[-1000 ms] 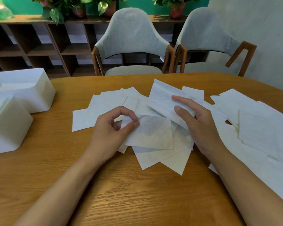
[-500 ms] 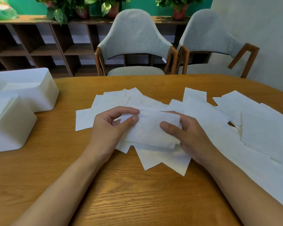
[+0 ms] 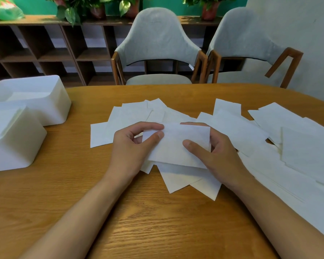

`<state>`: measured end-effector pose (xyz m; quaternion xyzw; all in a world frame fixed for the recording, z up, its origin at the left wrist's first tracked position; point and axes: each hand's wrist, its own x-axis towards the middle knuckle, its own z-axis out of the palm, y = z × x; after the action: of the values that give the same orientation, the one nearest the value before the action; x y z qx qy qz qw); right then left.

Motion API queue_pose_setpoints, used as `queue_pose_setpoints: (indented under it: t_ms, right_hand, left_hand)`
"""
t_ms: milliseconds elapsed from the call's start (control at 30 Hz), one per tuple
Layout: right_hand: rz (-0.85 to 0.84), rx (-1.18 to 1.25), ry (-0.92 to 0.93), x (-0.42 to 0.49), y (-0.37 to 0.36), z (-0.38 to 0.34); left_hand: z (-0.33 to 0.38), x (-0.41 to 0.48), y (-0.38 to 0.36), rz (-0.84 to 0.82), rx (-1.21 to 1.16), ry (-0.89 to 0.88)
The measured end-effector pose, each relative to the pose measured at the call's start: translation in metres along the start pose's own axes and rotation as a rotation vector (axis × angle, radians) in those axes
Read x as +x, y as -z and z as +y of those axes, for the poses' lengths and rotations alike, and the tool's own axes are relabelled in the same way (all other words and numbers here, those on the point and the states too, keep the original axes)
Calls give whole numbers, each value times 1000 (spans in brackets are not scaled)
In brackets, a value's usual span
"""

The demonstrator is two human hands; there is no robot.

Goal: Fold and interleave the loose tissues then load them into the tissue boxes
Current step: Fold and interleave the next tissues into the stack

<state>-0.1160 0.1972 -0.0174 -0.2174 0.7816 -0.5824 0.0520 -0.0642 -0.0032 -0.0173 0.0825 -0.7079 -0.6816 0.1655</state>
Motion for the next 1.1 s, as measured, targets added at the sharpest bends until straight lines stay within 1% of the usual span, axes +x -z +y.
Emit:
queue_pose_setpoints:
  t_ms: [133, 267, 400, 433, 533, 600, 633, 700, 767, 833, 933, 1000, 1033, 1100]
  right_hand:
    - [-2, -12, 26, 1, 0, 3]
    - [23, -44, 38, 1, -2, 4]
    - [57, -1, 48, 1, 1, 2]
    - [65, 21, 40, 1, 3, 2]
    - [96, 51, 20, 1, 7, -1]
    - [129, 30, 45, 3, 5, -3]
    - [133, 45, 49, 5, 4, -4]
    - [77, 150, 41, 6, 5, -4]
    - [-25, 238, 24, 4, 8, -5]
    - [-57, 180, 15, 2, 10, -4]
    - [-6, -37, 17, 4, 13, 1]
    - [12, -58, 9, 5, 18, 3]
    - [34, -48, 12, 6, 20, 5]
    - [146, -21, 12, 8, 25, 7]
  left_hand:
    - [1, -2, -2, -16, -13, -25]
    - [0, -5, -4, 5, -25, -20]
    - [-4, -4, -4, 24, 105, -84]
    - [-3, -4, -3, 5, 96, -58]
    - [2, -4, -3, -97, -42, 77]
    - [4, -6, -3, -132, -63, 69]
    - [4, -7, -3, -121, -53, 50]
    - [1, -7, -4, -51, -17, 19]
    - [-2, -6, -4, 5, 14, -10]
    - [-2, -6, -4, -6, 10, -28]
    - [2, -9, -7, -87, 28, -17]
    - [0, -9, -9, -102, 59, -23]
    - [-2, -8, -8, -91, 102, -54]
    - [-6, -4, -2, -58, 308, -172]
